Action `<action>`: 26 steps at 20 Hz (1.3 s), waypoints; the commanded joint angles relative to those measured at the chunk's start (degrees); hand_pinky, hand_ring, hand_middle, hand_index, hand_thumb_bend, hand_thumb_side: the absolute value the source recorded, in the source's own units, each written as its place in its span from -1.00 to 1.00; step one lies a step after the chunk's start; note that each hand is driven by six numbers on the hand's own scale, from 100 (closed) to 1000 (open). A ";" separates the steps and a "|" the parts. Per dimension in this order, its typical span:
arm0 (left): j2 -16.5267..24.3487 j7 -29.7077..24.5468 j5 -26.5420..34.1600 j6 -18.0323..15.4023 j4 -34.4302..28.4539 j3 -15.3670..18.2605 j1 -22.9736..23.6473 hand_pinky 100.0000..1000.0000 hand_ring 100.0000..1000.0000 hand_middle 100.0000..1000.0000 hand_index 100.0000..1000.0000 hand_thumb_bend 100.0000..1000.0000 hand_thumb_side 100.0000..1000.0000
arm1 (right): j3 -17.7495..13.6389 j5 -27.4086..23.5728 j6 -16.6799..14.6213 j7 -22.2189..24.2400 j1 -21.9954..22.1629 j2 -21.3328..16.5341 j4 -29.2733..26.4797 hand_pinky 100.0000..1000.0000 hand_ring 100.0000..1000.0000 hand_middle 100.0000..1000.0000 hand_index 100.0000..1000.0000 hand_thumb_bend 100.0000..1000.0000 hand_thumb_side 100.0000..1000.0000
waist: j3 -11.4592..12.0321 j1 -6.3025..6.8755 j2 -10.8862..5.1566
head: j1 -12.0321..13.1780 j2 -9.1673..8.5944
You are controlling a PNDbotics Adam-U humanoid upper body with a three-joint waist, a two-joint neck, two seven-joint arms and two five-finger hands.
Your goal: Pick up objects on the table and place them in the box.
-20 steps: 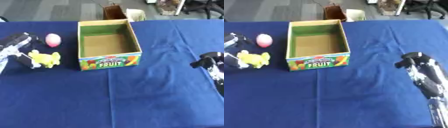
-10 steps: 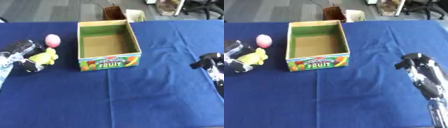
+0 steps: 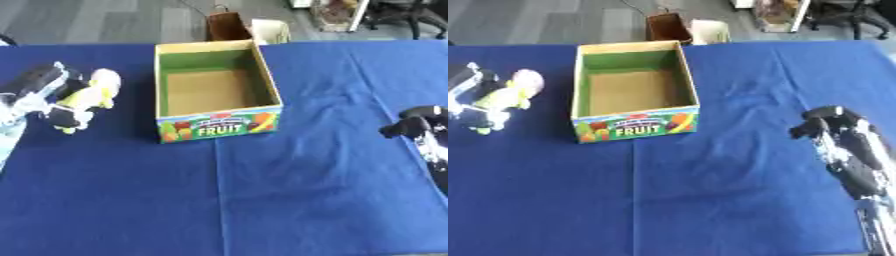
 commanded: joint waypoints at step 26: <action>-13.99 2.36 -7.41 -8.36 15.07 -5.19 -16.85 0.33 0.19 0.25 0.49 0.42 -0.68 | 2.70 -0.89 0.46 3.16 -2.21 0.45 -0.24 0.22 -0.07 -0.25 0.20 -1.00 -0.48 | -6.09 0.30 -0.21 | 3.77 -2.67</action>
